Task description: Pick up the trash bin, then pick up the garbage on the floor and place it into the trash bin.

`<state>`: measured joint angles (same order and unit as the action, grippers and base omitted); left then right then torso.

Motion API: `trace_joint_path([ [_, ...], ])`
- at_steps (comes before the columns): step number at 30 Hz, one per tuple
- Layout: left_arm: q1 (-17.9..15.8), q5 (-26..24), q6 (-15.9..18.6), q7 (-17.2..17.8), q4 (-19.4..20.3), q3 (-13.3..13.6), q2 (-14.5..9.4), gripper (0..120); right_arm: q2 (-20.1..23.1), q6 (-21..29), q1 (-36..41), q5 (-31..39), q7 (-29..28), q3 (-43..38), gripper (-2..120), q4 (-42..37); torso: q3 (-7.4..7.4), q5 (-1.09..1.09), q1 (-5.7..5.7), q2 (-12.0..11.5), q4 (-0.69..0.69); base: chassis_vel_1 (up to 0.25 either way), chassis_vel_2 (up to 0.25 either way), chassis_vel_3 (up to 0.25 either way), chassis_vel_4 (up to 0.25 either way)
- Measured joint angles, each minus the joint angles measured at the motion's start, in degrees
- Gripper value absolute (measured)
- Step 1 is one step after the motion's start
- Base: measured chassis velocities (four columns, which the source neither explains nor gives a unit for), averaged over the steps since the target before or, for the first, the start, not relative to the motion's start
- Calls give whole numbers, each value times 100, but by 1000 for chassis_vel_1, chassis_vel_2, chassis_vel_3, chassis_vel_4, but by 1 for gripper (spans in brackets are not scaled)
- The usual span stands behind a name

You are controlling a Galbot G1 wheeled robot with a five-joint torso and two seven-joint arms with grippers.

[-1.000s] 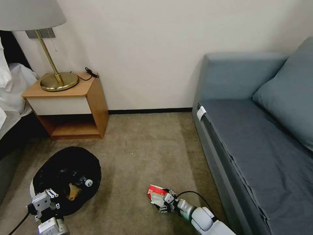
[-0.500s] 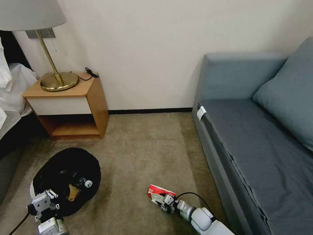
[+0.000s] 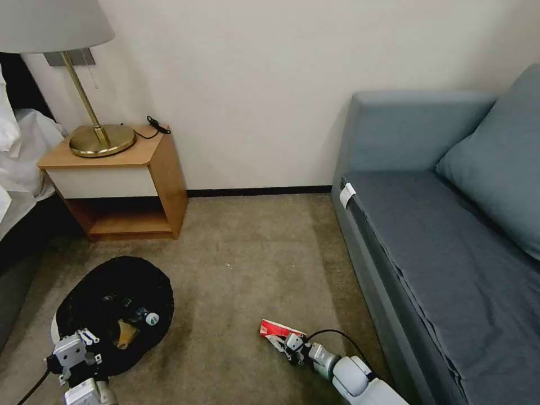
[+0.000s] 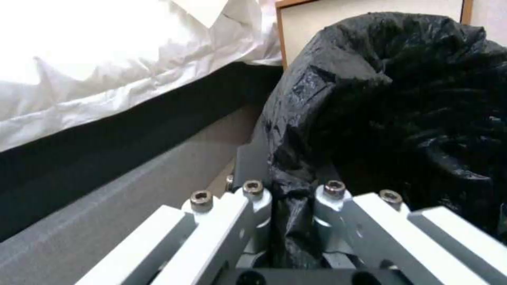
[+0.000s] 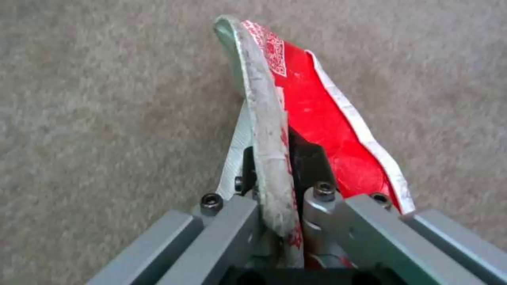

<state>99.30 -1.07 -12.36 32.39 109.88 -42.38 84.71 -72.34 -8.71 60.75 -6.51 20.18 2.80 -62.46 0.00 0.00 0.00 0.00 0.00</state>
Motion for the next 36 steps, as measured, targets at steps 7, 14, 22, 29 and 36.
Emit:
trace_joint_path([
  [7, 95, 15, -62, 26, 19, 29, 19, 4, 129, 67, -177, 125, -2, 78, 0, -284, 0, 0, 0, 0, 0, 0, 0, 0, 0],
  [14, 175, 96, -162, 48, 1, 93, 51, 4, 171, 223, -618, 385, -88, 170, 0, -625, 0, 0, 0, 0, 0, 0, 0, 0, 0],
  [22, 144, 112, -158, 60, 16, 90, 112, 4, 39, 660, -1728, 924, -387, 860, 0, -978, 0, 0, 0, 0, 1, 0, 0, 0, 0],
  [29, -28, 174, -15, 41, 48, 188, 222, 4, -381, 947, -2688, 1431, -847, 1681, 0, -1110, 0, -1, 0, 0, 1, 0, 0, 0, 0],
  [36, -119, 214, 1, 33, -6, 201, 258, 4, -570, 1015, -3025, 1872, -987, 2324, 0, -1353, 0, -2, 0, 0, 0, 0, 0, 0, 0],
])
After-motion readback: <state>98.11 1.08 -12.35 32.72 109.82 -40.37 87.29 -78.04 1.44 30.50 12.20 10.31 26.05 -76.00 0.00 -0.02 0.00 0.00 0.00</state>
